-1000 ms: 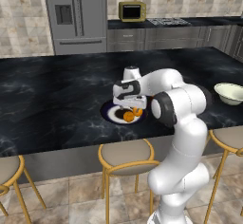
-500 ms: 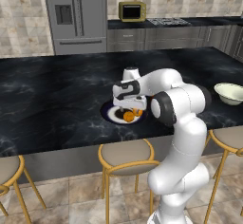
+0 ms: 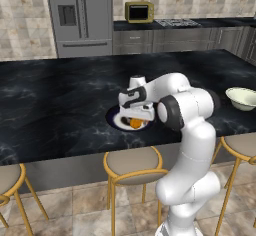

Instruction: Take the fruits from the plate on the dining counter and place two fruits in each bowl.

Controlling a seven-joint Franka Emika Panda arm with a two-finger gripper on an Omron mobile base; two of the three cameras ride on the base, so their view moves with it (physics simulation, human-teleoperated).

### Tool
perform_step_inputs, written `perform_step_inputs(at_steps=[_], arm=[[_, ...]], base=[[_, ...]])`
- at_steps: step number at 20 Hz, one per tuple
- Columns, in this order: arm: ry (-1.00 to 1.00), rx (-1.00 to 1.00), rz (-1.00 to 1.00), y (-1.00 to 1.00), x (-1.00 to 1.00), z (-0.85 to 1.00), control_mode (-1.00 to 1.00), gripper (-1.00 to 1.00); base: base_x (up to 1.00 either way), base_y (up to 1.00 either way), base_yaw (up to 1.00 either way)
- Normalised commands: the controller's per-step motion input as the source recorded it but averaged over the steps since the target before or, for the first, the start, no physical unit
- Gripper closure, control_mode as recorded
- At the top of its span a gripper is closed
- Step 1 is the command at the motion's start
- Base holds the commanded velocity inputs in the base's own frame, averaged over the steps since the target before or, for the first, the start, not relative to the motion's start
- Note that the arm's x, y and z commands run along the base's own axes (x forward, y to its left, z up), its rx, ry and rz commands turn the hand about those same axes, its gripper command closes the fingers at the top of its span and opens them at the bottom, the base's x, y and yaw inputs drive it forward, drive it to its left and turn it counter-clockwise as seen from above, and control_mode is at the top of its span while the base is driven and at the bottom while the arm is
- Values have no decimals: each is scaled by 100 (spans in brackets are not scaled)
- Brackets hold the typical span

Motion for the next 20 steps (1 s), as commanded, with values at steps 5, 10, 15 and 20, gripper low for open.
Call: perform_step_inputs(at_steps=[5, 10, 15, 20], arm=[[8, 0, 0, 0, 10, -24, -100, -100], [1, -1, 0, 0, 17, -17, -100, -100], [1, 0, 0, 0, 1, -20, -100, -100], [0, 0, 0, 6, -7, -1, -100, 100]], base=[[0, 0, 0], [0, 0, 0], [0, 0, 0], [0, 0, 0]])
